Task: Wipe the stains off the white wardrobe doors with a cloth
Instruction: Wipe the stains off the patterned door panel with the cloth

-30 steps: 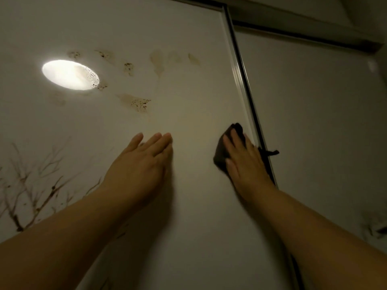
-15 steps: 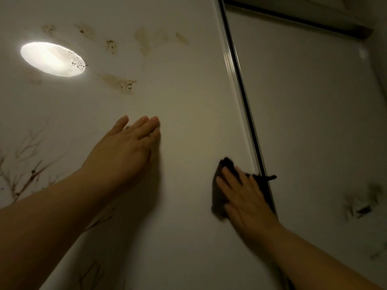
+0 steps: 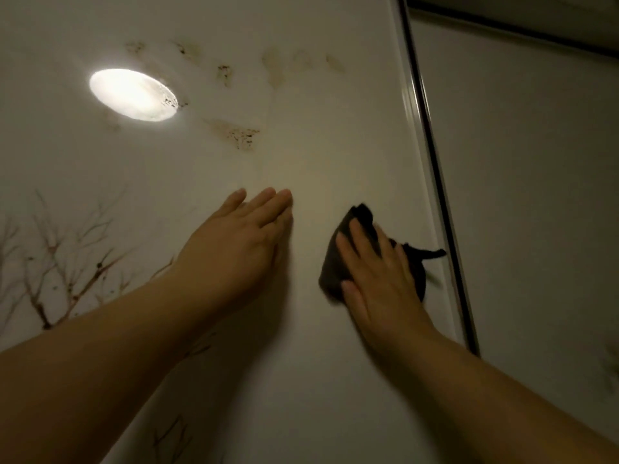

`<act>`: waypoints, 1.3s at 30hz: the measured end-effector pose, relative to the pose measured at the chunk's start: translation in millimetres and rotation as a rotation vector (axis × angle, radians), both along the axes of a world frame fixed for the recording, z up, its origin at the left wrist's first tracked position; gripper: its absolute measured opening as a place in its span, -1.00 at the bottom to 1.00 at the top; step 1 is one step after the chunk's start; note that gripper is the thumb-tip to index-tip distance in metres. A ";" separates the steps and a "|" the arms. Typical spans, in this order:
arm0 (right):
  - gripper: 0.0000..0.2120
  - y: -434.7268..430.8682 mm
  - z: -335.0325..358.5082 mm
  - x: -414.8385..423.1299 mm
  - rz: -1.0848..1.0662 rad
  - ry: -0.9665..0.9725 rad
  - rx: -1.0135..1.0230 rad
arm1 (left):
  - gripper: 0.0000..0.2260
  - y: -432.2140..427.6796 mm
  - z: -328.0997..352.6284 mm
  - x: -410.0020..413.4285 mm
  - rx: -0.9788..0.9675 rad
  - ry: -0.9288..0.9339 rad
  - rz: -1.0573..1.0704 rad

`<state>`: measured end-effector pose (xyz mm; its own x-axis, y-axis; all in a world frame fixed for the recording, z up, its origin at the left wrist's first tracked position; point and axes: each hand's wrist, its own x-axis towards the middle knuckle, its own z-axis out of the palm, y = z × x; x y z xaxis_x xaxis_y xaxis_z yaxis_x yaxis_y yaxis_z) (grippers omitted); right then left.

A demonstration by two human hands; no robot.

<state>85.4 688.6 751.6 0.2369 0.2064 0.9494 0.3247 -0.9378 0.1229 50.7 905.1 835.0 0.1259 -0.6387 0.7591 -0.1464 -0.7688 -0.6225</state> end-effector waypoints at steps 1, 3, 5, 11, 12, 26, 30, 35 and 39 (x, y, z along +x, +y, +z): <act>-0.44 -0.4 -6.9 -1.3 0.010 0.012 -0.040 | -0.53 -0.9 -0.2 -0.2 -0.001 0.007 -0.004; -0.45 -4.4 0.4 -3.8 -0.005 0.028 -0.091 | -0.53 -0.4 -0.1 -1.2 -0.011 0.024 -0.011; -0.46 -6.9 31.5 -3.3 -0.017 -0.001 -0.077 | -0.54 2.9 1.1 -0.7 -0.018 0.018 -0.026; -0.50 31.5 154.0 -2.1 -0.056 -0.065 0.148 | -0.55 26.1 5.8 -0.6 -0.014 -0.024 -0.019; -0.50 42.2 158.6 -2.9 -0.066 -0.083 0.147 | -0.56 31.4 6.5 -1.3 -0.034 -0.030 -0.010; -0.51 51.5 207.0 -6.4 -0.012 -0.122 0.130 | -0.57 91.1 26.9 -26.2 -0.245 -0.139 0.111; -0.53 125.6 214.8 -18.7 -0.008 -0.126 -0.030 | -0.58 100.0 43.5 -26.7 -0.281 -0.205 0.154; -0.47 130.5 145.9 -22.2 0.093 -0.179 -0.218 | -0.57 114.8 47.8 -21.3 -0.272 -0.216 0.190; -0.41 85.5 150.2 -15.0 0.006 -0.133 -0.152 | -0.57 121.4 49.2 -16.7 -0.261 -0.192 0.179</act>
<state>70.4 774.1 901.8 0.1096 0.3506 0.9301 0.3018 -0.9033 0.3050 34.0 1026.5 884.3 0.0572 -0.4012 0.9142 0.1050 -0.9082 -0.4051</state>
